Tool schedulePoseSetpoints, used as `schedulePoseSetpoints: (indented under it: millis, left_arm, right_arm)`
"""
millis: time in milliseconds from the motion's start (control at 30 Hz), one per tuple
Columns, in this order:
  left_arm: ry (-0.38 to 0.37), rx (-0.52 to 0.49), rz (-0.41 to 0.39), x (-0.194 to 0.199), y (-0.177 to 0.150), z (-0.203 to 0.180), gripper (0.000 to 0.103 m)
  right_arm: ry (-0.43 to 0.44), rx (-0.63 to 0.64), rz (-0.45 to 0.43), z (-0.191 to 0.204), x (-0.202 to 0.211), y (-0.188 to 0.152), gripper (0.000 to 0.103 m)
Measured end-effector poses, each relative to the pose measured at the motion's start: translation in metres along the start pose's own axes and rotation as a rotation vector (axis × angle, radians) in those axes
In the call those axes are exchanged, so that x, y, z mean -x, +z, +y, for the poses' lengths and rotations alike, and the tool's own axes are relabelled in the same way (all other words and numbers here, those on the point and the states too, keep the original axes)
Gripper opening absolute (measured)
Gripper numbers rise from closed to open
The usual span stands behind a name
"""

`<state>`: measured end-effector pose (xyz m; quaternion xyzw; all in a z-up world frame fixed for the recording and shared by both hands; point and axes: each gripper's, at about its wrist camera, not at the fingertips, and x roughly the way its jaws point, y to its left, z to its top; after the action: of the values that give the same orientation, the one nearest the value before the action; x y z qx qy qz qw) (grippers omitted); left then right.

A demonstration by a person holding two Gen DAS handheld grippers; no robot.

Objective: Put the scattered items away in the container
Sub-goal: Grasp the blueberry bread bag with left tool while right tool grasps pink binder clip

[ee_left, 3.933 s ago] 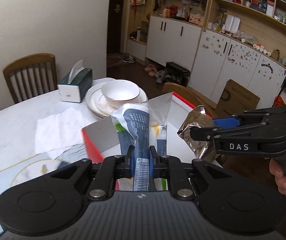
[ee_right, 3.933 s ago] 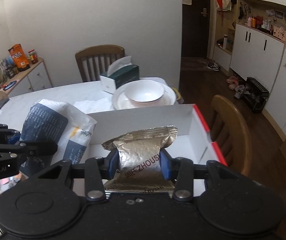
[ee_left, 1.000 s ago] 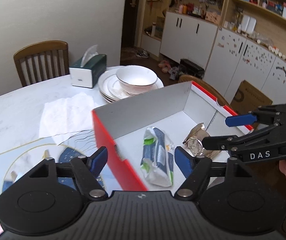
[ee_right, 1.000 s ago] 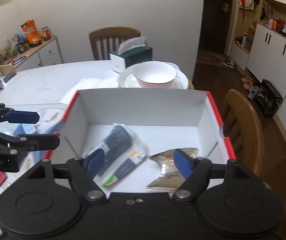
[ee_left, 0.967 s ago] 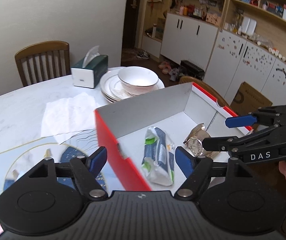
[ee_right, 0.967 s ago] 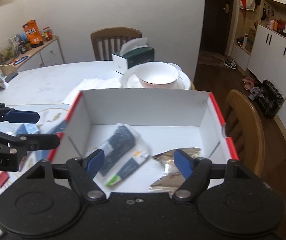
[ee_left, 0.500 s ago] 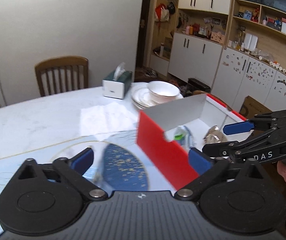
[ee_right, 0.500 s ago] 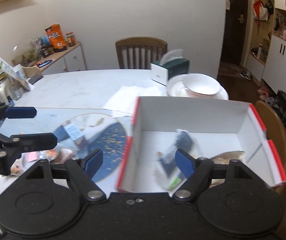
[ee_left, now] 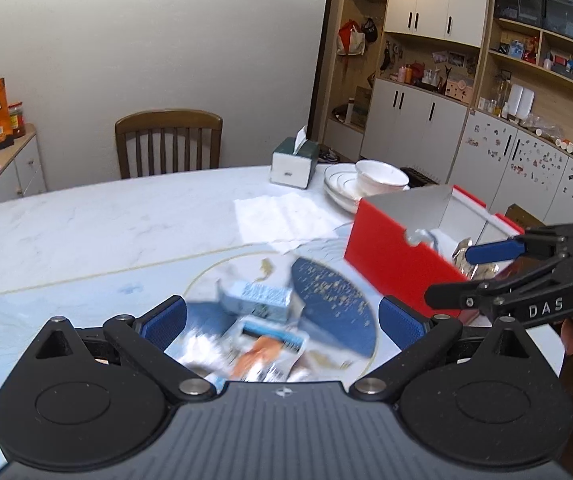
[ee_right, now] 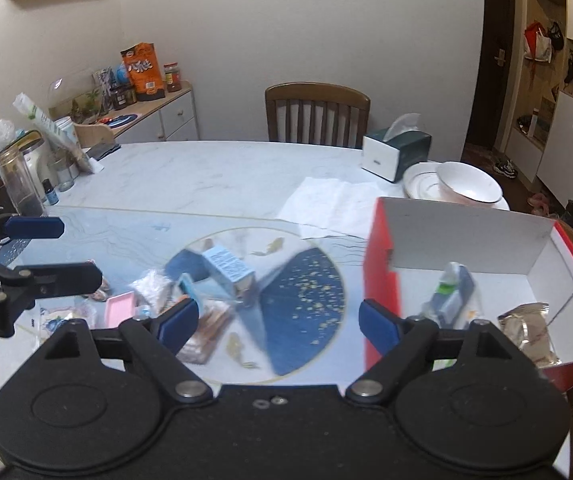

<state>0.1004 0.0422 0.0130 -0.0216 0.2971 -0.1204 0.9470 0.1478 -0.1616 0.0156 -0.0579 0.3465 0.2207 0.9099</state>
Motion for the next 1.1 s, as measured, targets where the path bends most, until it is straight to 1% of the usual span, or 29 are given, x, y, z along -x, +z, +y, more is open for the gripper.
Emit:
schedulePoseSetpoints:
  millis: [67, 167, 300, 433, 567, 733, 800, 933, 1100]
  left_arm:
    - [-0.003, 0.006, 0.0, 0.005, -0.007, 0.011, 0.103]
    - [-0.001, 0.013, -0.028, 0.015, -0.019, 0.026, 0.103]
    - [0.026, -0.001, 0.001, 0.018, -0.032, 0.044, 0.103]
    - [0.048, 0.013, 0.053, 0.016, -0.048, 0.065, 0.103]
    - [0.066, -0.009, 0.085, 0.011, -0.063, 0.078, 0.103]
    - [0.034, -0.051, 0.115, 0.007, -0.076, 0.084, 0.103]
    - [0.006, -0.069, 0.125, 0.005, -0.081, 0.086, 0.102]
    - [-0.003, -0.112, 0.143, -0.001, -0.089, 0.088, 0.102]
    - [-0.022, -0.161, 0.166, -0.011, -0.095, 0.09, 0.102]
  right_arm:
    - [-0.002, 0.003, 0.004, 0.01, -0.003, -0.001, 0.088]
    - [-0.005, -0.004, 0.019, 0.022, -0.009, -0.004, 0.089]
    - [-0.012, -0.017, 0.042, 0.036, -0.019, -0.008, 0.089]
    - [-0.016, -0.018, 0.067, 0.047, -0.032, -0.012, 0.088]
    - [-0.016, -0.021, 0.107, 0.06, -0.044, -0.017, 0.086]
    - [0.011, -0.004, 0.156, 0.08, -0.056, -0.028, 0.084]
    - [0.024, 0.016, 0.175, 0.089, -0.061, -0.032, 0.084]
    - [0.057, 0.042, 0.203, 0.102, -0.068, -0.041, 0.083]
    - [0.104, 0.132, 0.212, 0.114, -0.073, -0.054, 0.083]
